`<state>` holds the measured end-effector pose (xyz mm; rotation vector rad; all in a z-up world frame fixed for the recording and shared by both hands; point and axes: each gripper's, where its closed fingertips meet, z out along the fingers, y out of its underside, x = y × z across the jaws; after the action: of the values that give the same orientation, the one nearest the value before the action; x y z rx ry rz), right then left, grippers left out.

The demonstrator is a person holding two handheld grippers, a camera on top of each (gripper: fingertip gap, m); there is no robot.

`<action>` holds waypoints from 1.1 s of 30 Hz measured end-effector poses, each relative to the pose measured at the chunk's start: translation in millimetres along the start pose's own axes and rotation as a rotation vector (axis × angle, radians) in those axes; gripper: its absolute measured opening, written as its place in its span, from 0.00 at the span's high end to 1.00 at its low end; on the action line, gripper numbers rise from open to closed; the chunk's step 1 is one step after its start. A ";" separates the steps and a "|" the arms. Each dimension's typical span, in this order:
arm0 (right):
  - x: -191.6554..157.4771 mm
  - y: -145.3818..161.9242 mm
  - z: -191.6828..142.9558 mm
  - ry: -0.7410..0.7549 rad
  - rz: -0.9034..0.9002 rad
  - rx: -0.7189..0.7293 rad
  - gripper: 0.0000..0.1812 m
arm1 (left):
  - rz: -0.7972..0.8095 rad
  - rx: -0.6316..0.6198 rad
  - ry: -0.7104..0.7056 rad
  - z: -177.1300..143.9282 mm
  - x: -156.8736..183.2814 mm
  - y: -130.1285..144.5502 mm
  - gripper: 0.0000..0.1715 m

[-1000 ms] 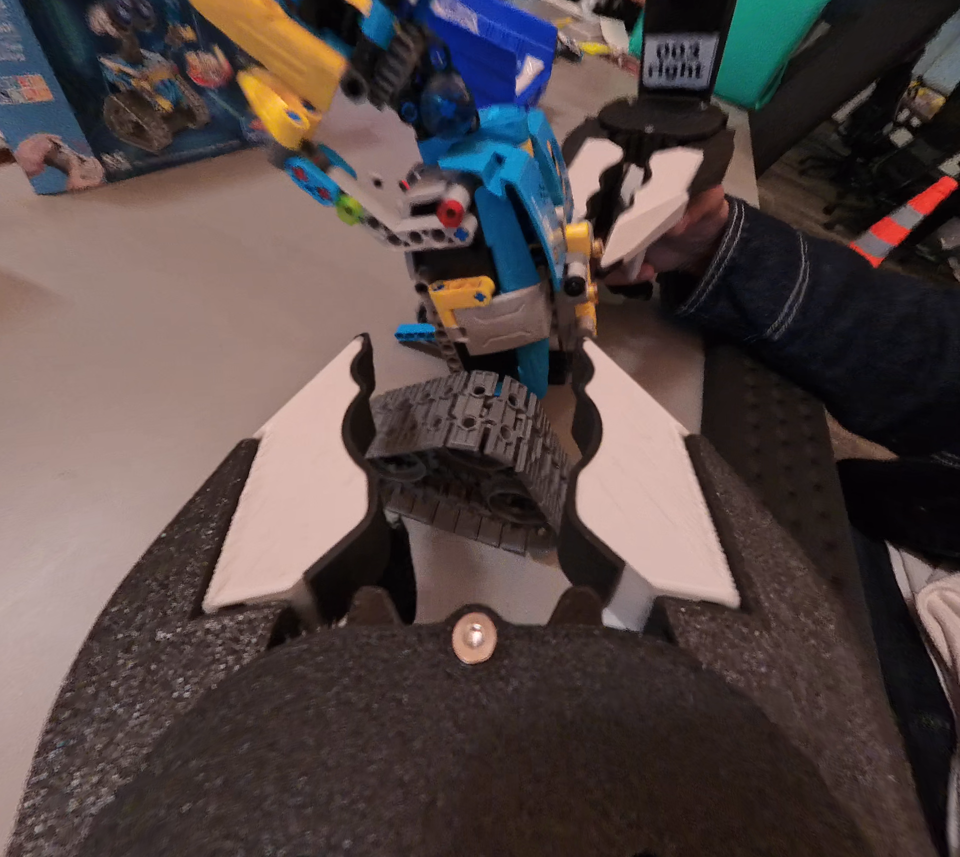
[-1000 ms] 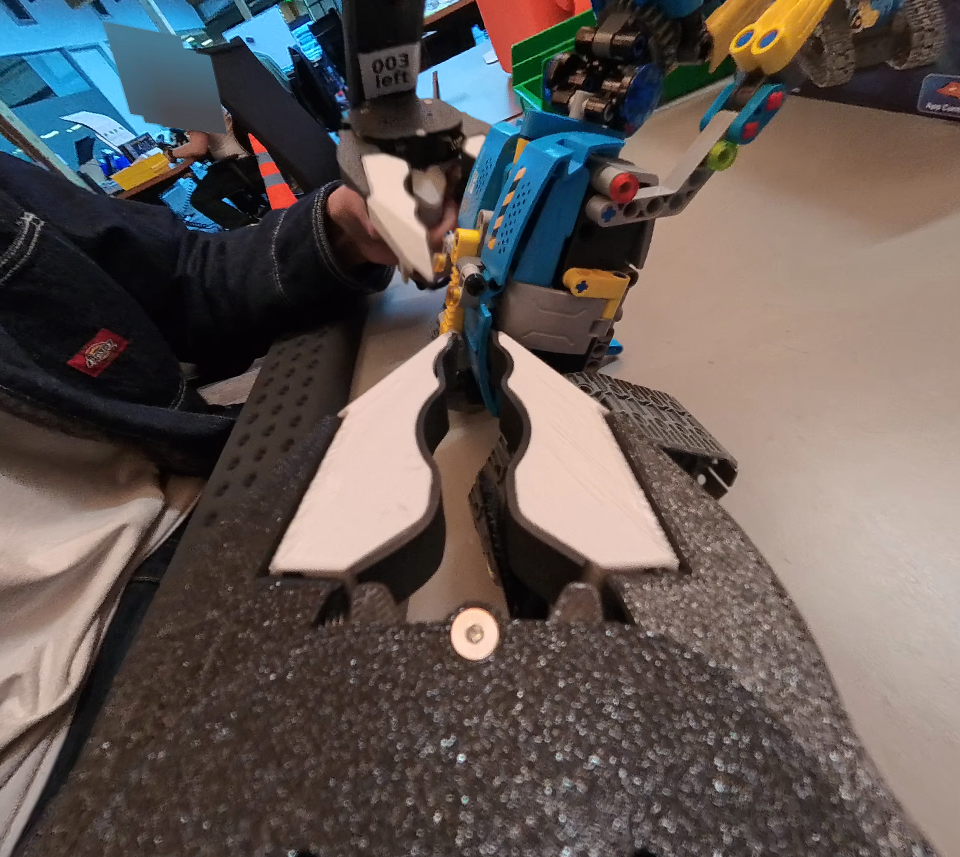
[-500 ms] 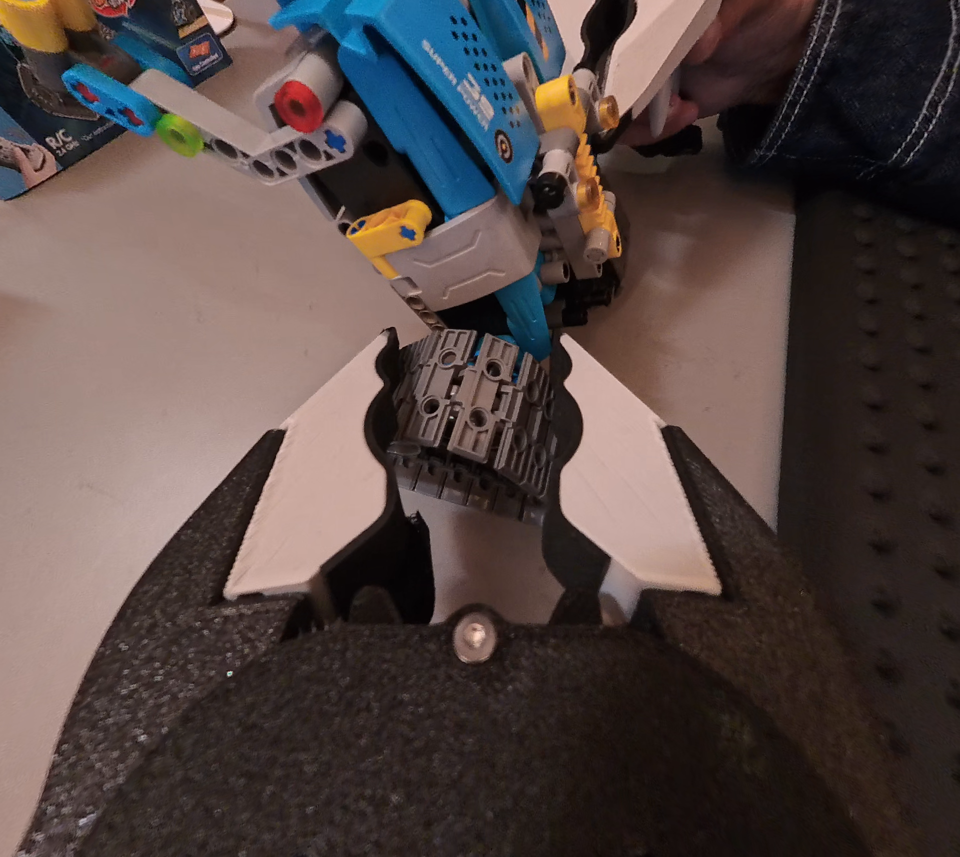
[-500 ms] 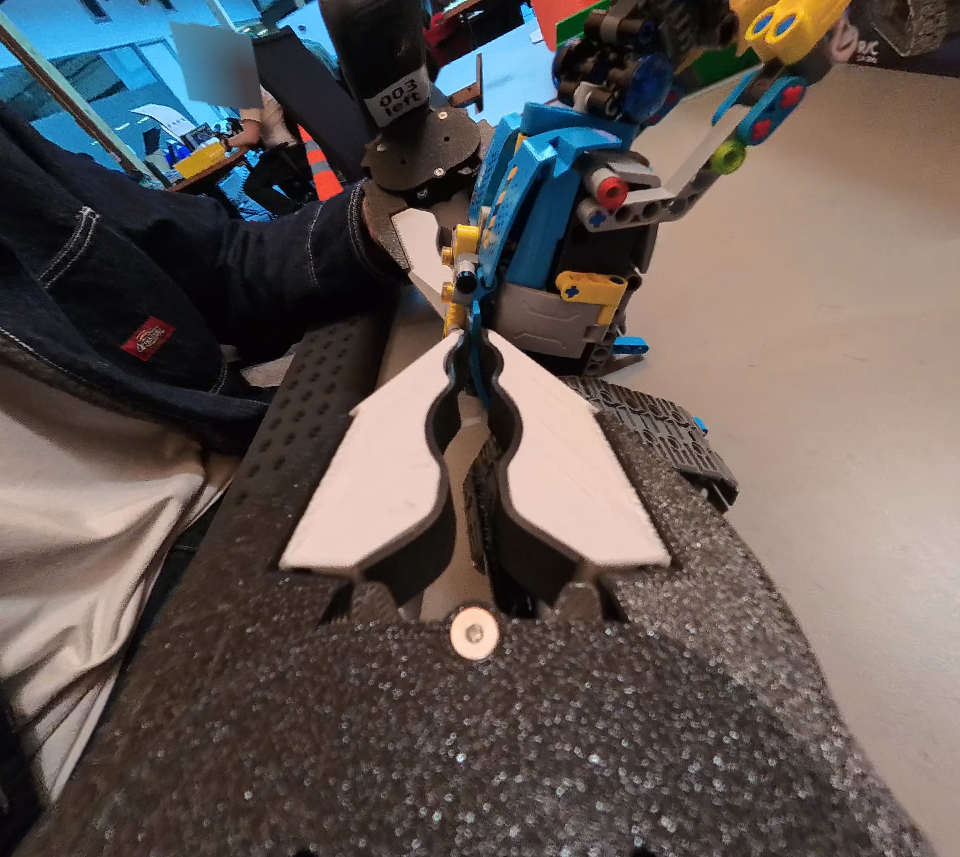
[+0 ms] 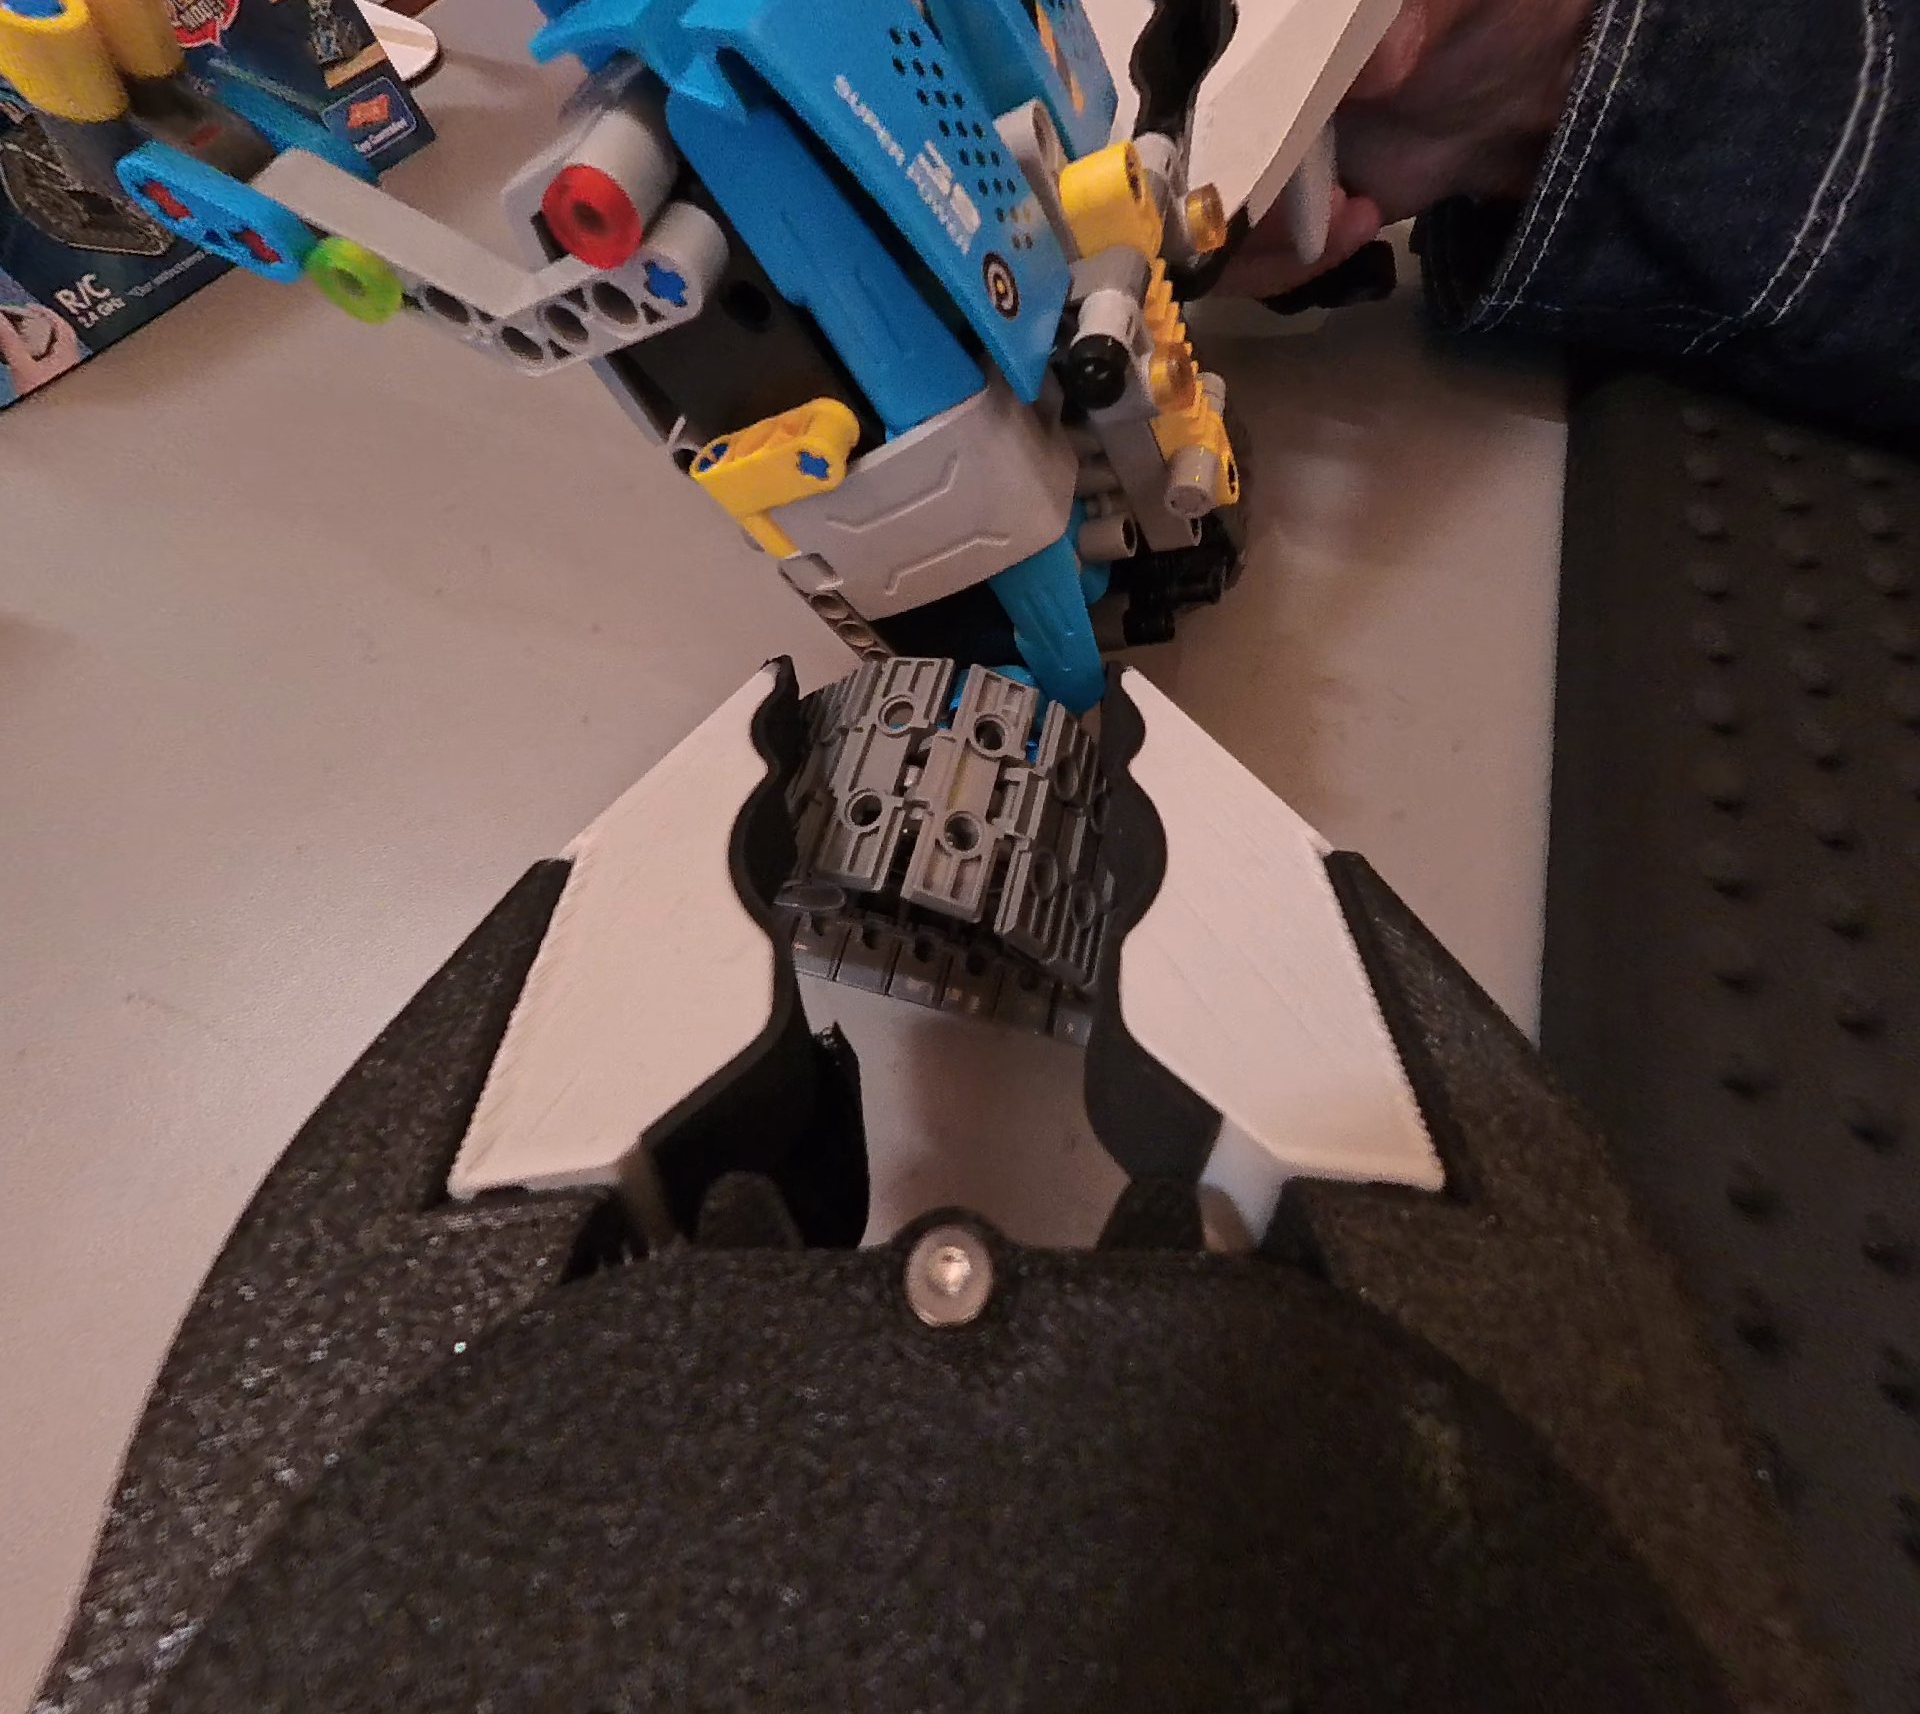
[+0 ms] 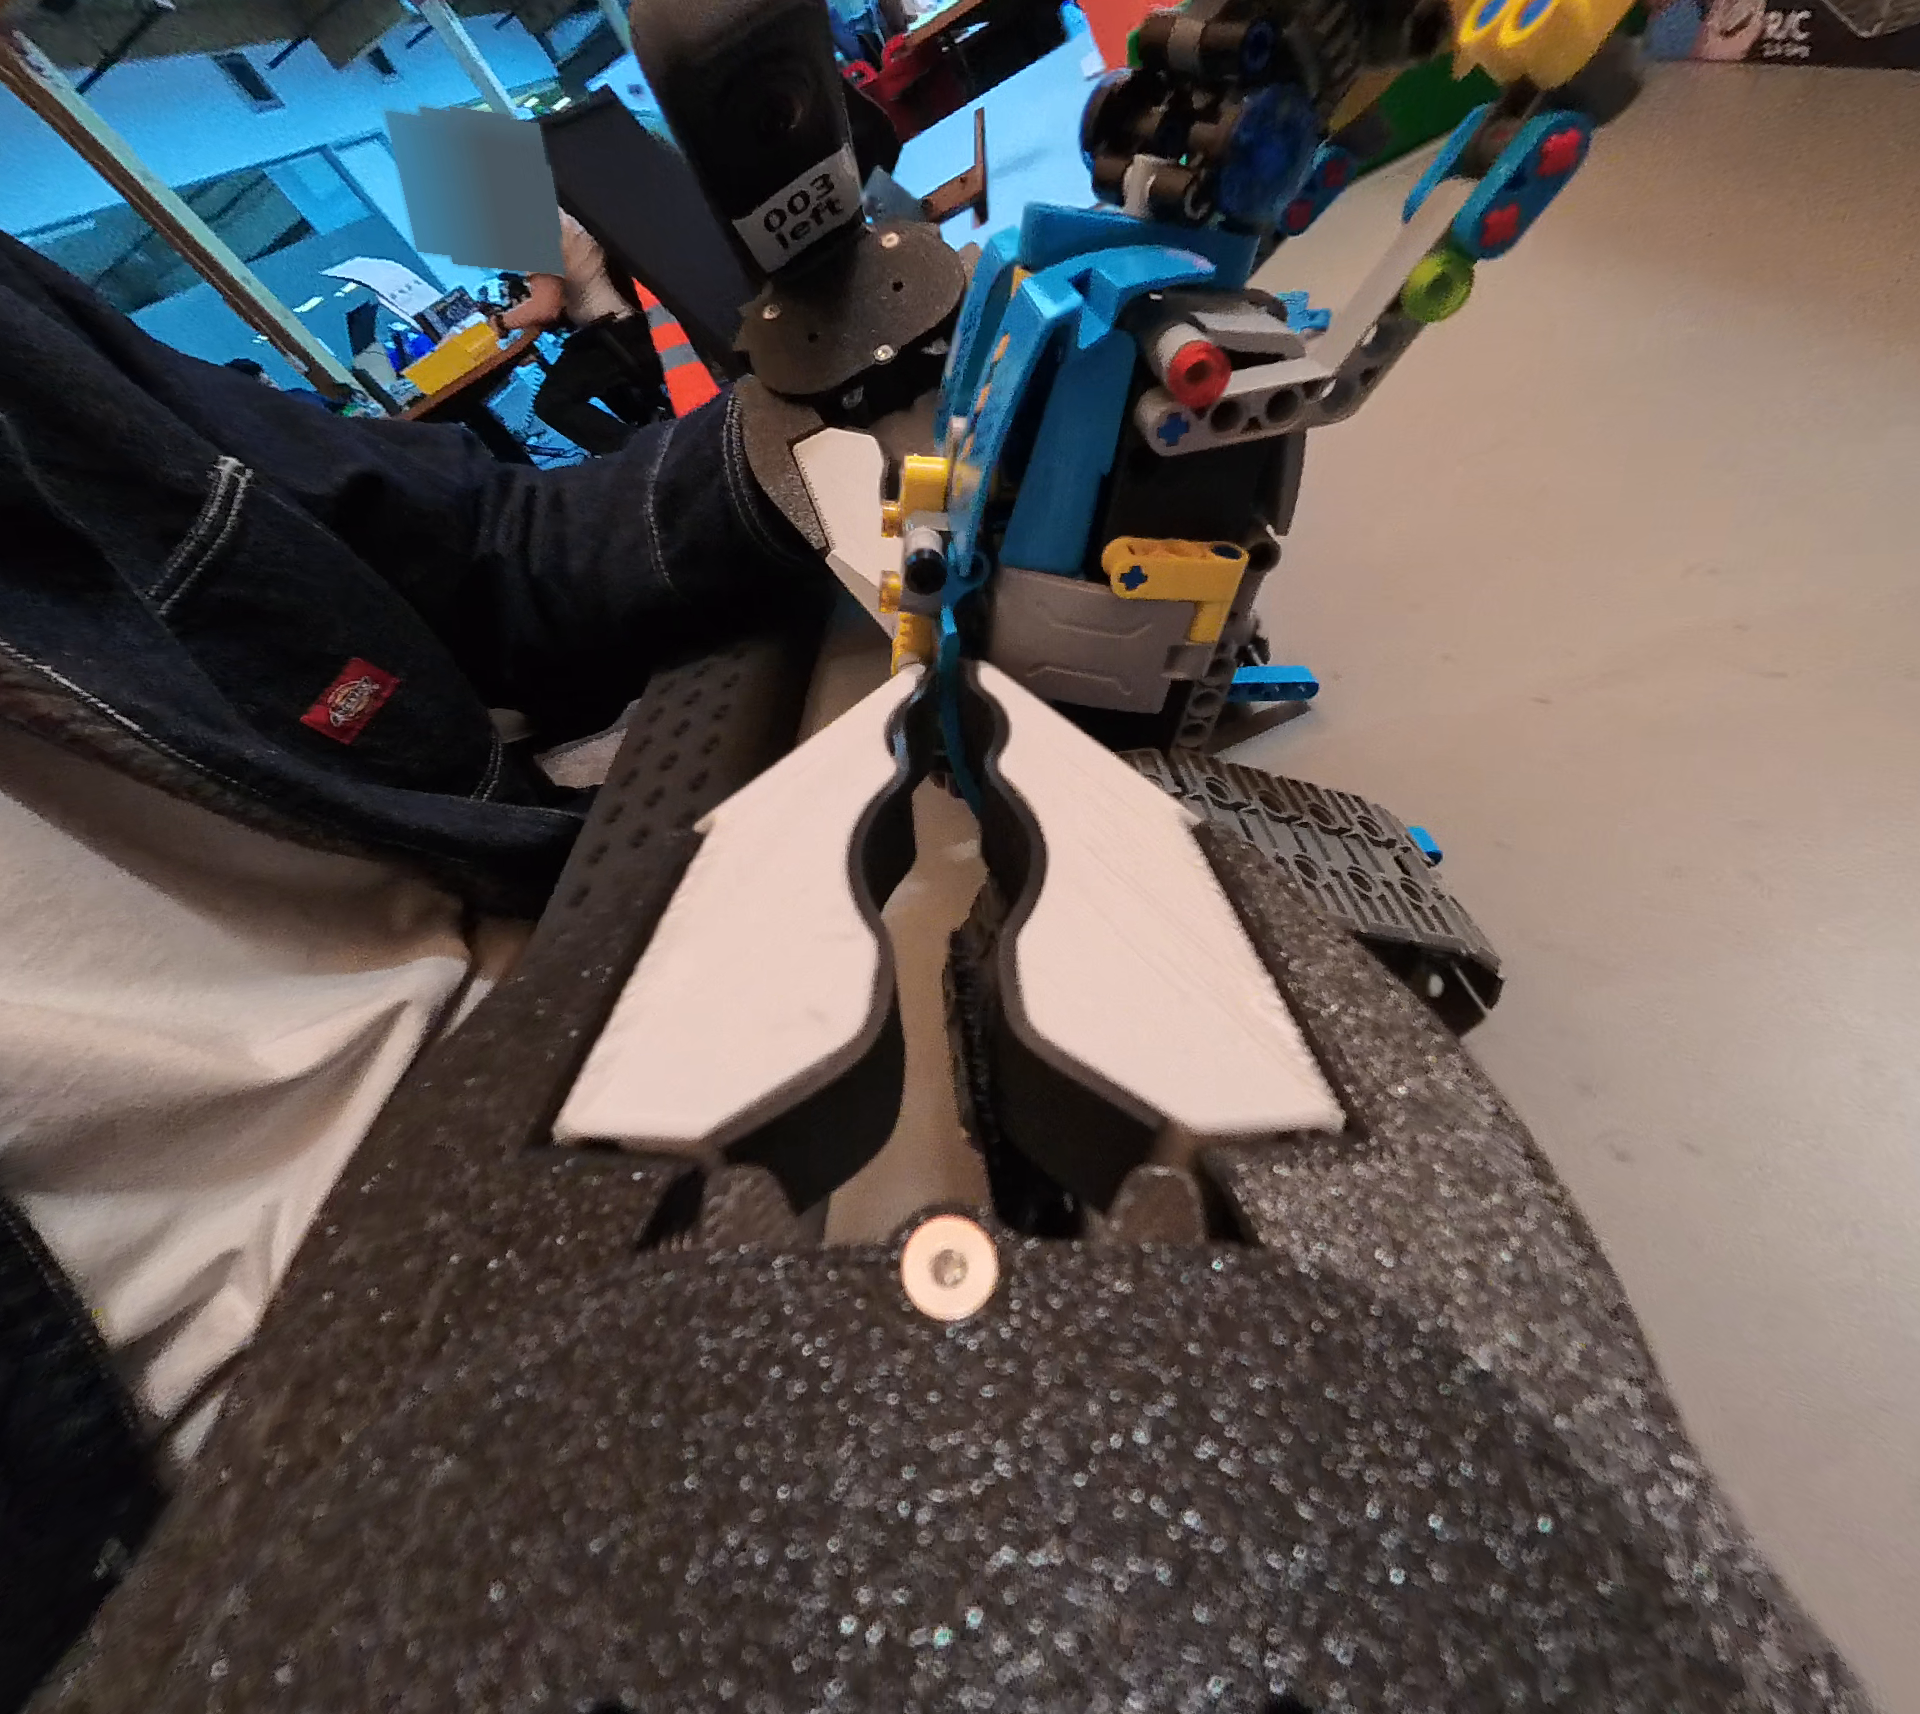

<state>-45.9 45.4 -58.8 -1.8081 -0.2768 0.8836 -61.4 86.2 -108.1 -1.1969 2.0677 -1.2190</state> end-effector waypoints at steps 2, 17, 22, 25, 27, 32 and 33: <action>1.0 -2.4 -1.5 0.032 -0.014 0.005 0.96 | -0.003 0.001 -0.004 0.1 -0.1 -0.1 0.66; -3.7 -4.9 -0.7 -0.015 0.054 0.080 1.00 | 0.021 0.010 -0.004 2.0 2.9 -0.7 0.66; 8.9 -11.8 -31.8 0.001 0.079 0.162 1.00 | 0.011 -0.007 -0.045 -5.1 -7.1 3.8 0.67; -4.6 -1.6 -20.4 -0.038 0.053 0.116 1.00 | -0.015 0.007 -0.084 -11.7 -20.9 5.6 0.68; -5.9 -8.5 -17.3 -0.034 0.027 0.128 1.00 | 0.015 0.008 -0.058 -9.8 -14.6 5.0 0.67; -2.0 -27.5 -45.4 -0.027 0.047 0.236 1.00 | -0.015 0.015 -0.068 -10.1 -20.1 4.8 0.67; -3.9 -31.3 -50.5 -0.032 0.046 0.256 1.00 | -0.020 0.016 -0.082 -10.6 -23.1 4.8 0.66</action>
<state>-7.6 20.4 -20.8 -1.5692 -0.1352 0.9366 -59.2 111.9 -107.8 -1.2416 1.9879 -1.1733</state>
